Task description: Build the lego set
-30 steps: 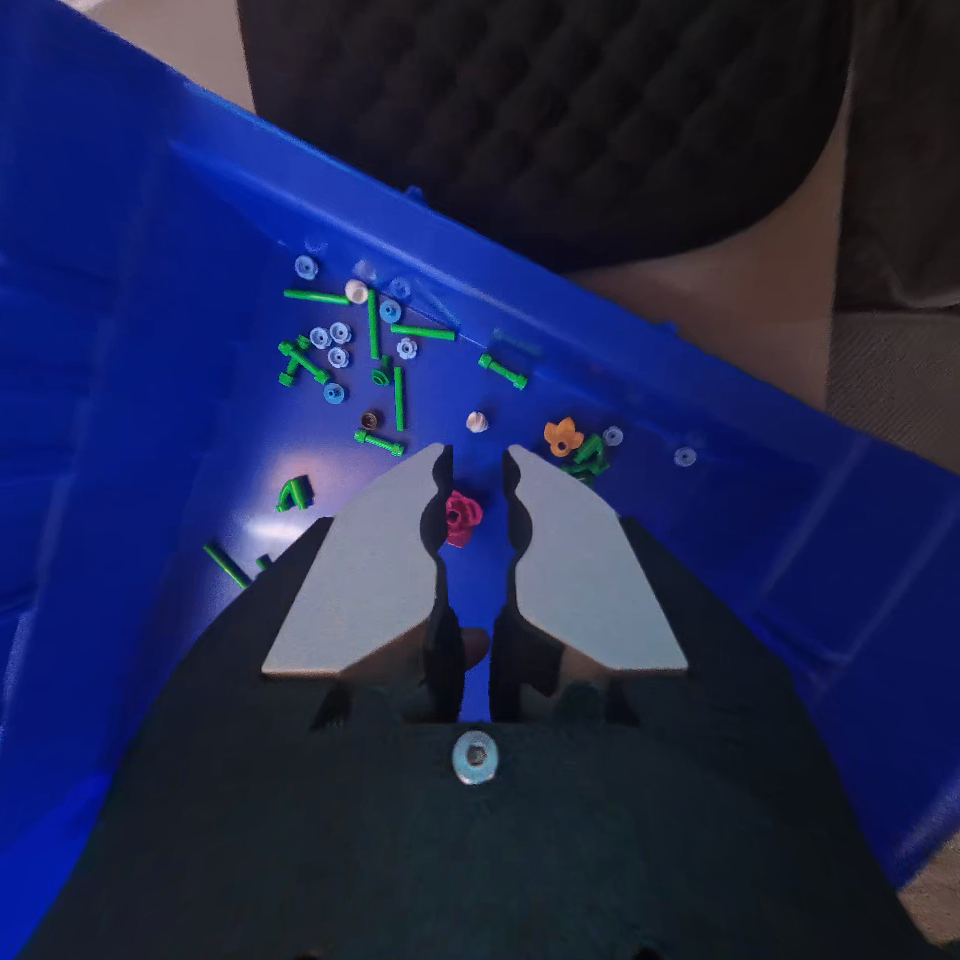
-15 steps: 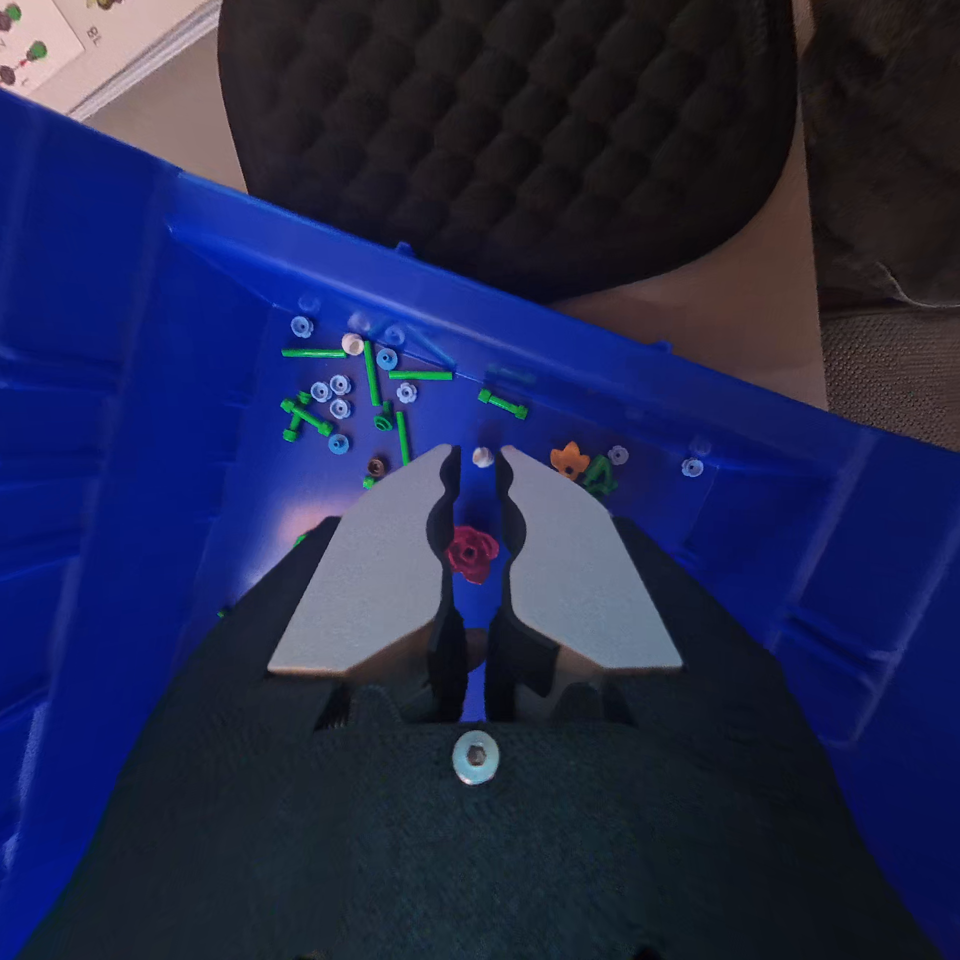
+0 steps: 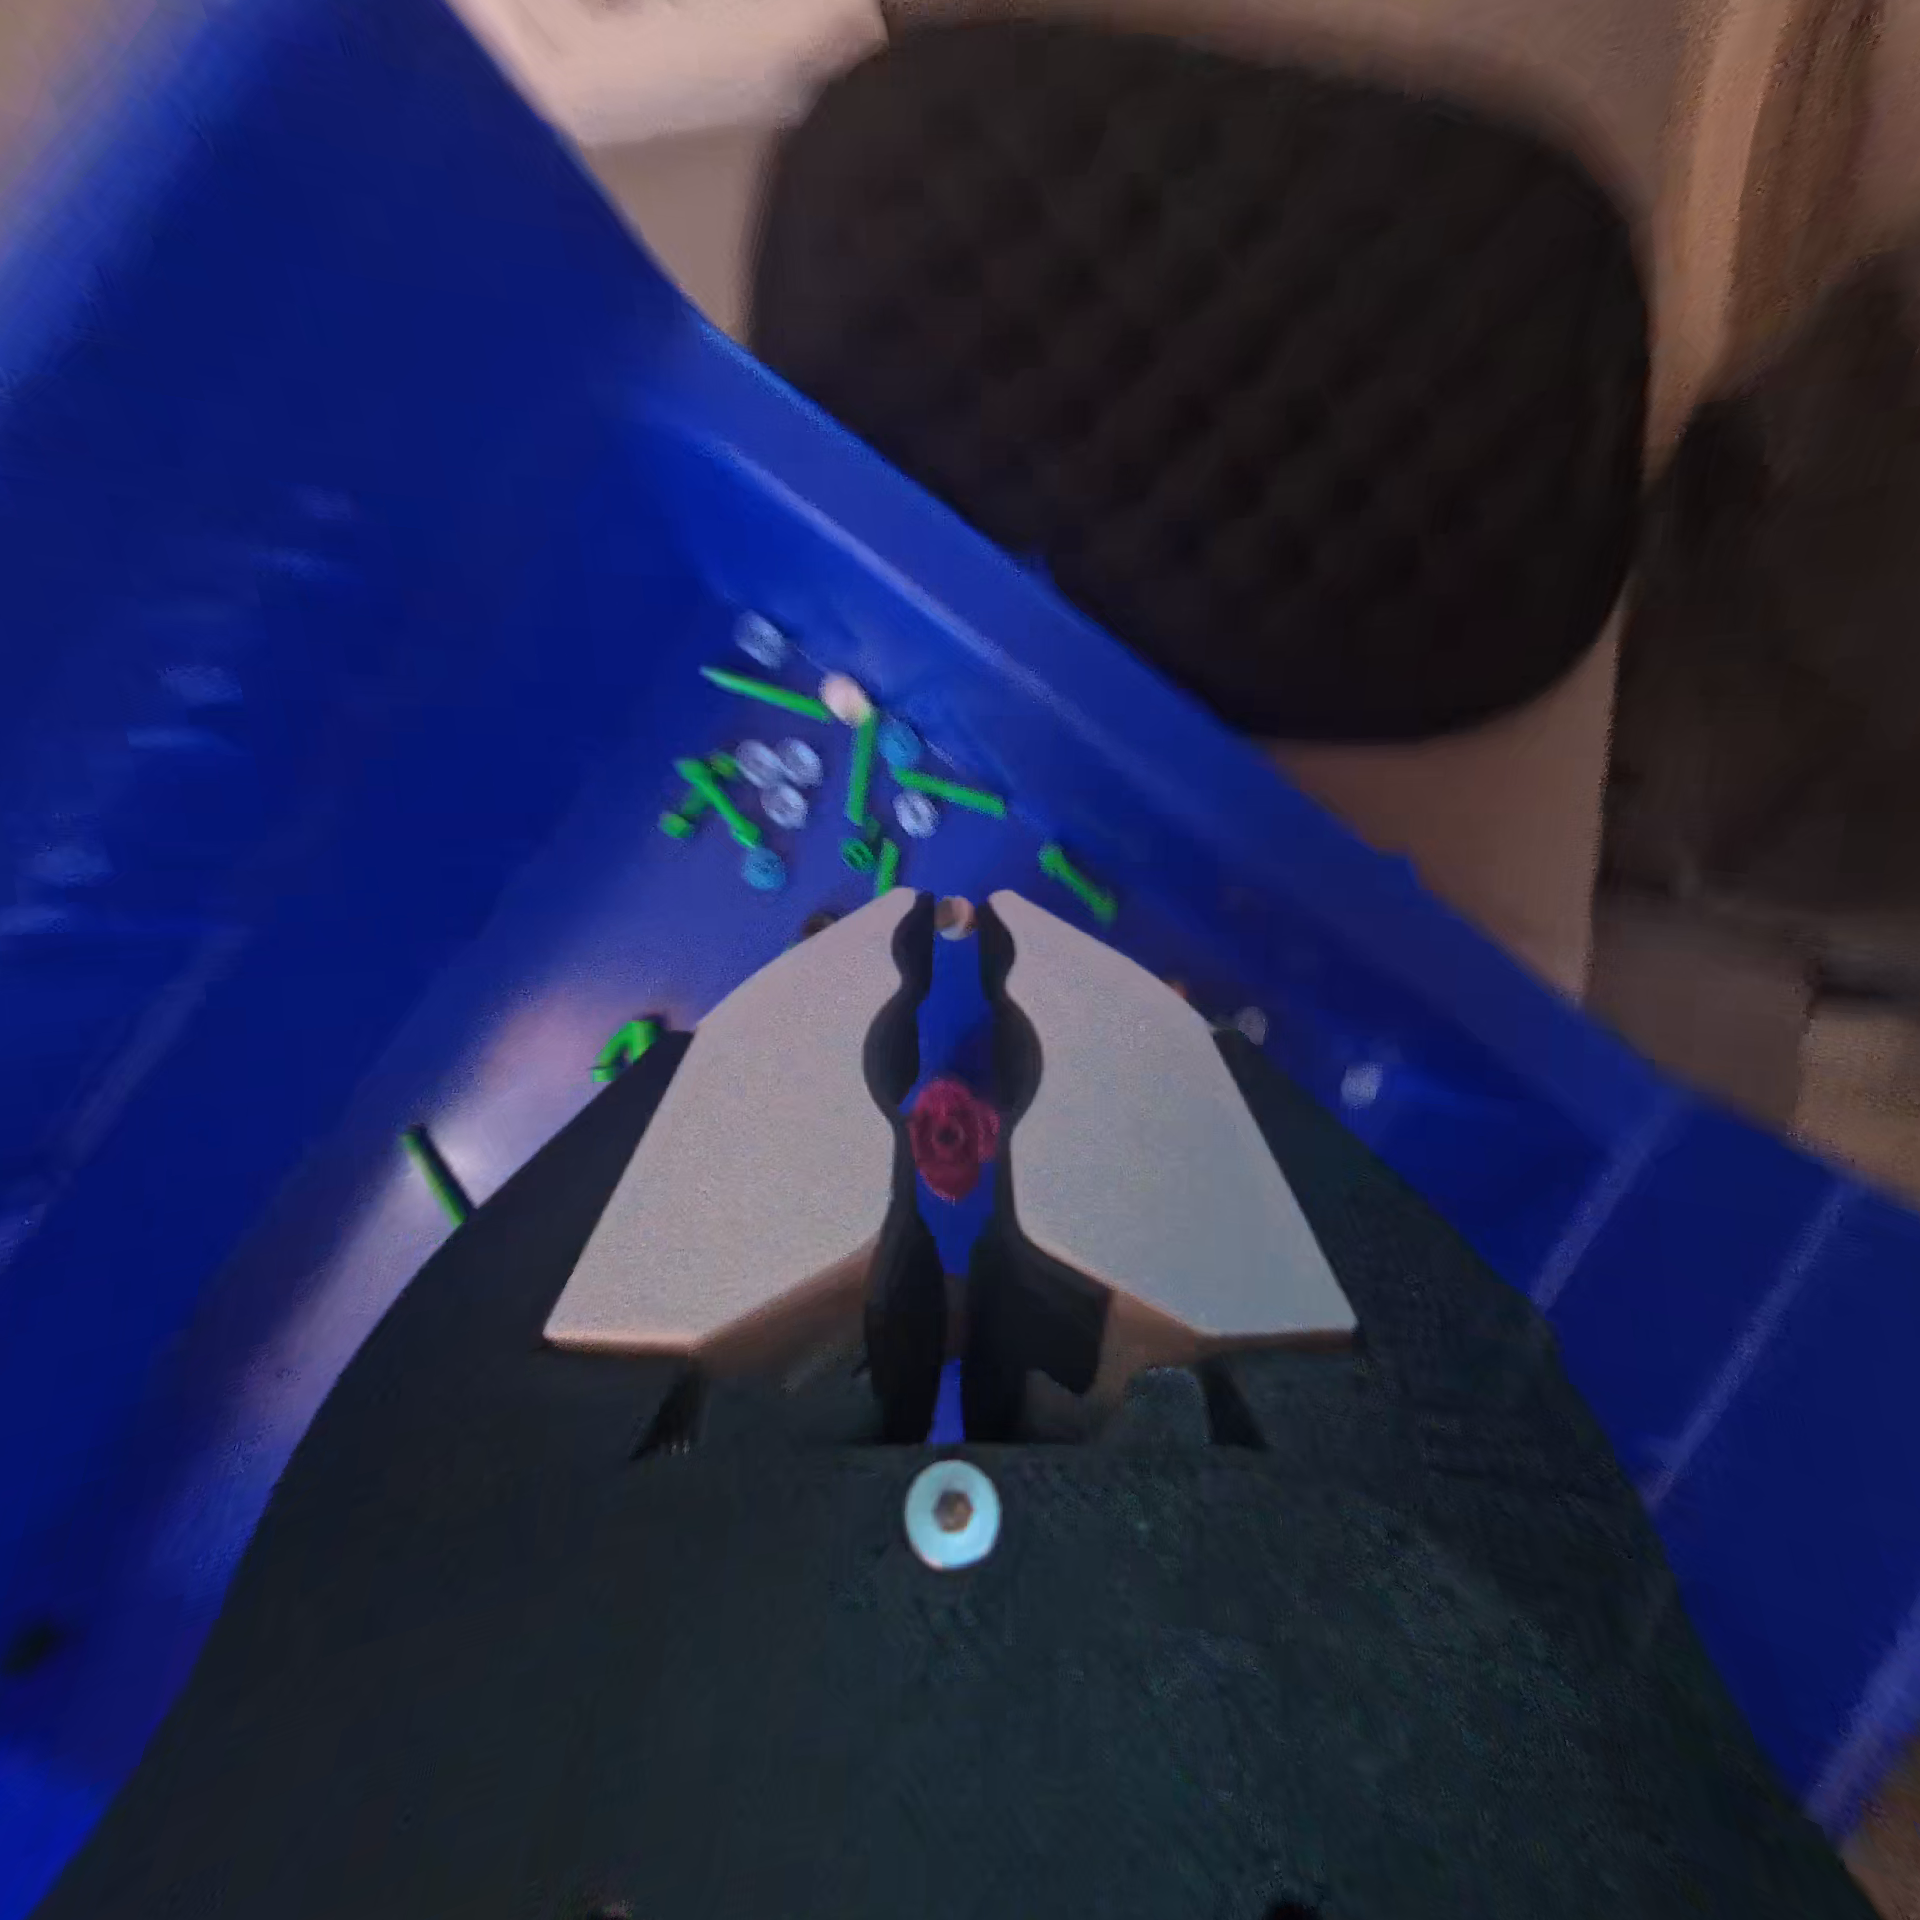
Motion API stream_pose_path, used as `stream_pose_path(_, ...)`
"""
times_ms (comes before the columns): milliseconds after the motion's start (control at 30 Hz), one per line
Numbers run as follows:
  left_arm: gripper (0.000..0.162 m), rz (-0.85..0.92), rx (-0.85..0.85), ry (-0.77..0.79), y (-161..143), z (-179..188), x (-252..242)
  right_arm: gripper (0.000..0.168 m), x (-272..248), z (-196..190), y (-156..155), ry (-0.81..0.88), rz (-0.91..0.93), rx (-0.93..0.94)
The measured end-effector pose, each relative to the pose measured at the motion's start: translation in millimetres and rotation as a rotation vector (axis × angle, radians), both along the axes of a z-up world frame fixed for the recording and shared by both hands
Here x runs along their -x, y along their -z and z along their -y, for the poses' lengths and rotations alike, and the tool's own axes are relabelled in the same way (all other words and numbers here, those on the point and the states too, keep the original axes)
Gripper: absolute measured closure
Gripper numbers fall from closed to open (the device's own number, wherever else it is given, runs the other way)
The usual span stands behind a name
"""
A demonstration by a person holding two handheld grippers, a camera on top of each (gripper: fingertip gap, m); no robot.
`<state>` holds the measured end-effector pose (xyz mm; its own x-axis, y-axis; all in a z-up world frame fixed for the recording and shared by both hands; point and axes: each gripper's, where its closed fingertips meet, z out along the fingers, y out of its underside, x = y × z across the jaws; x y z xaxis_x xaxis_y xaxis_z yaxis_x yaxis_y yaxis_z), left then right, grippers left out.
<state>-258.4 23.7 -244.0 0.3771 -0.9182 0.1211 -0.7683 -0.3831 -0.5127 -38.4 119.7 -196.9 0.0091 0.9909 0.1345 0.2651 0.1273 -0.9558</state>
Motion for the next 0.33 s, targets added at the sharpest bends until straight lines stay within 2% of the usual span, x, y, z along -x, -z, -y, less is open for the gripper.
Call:
stream_pose_path(67, 0.155, 0.248, -0.048, -0.263, -38.6, -24.4, -12.1, 0.12, -1.1, -0.5, -3.1, 0.009, -0.015, -0.005)
stream_pose_path(167, 0.155, 0.809, -0.077, -0.583, -112.5, -47.1, -32.4, 0.121, -0.6, -3.1, -15.6, 0.037, -0.09, -0.028)
stream_pose_path(233, 0.156, 1.079, 0.003, -0.706, -139.7, -49.3, -41.7, 0.124, 6.0, 1.8, -36.7, 0.014, -0.224, -0.056)
stream_pose_path(333, 0.155, 1.337, 0.064, -0.762, -162.3, -46.3, -65.3, 0.136, 20.6, 13.5, -64.2, -0.018, -0.346, -0.089)
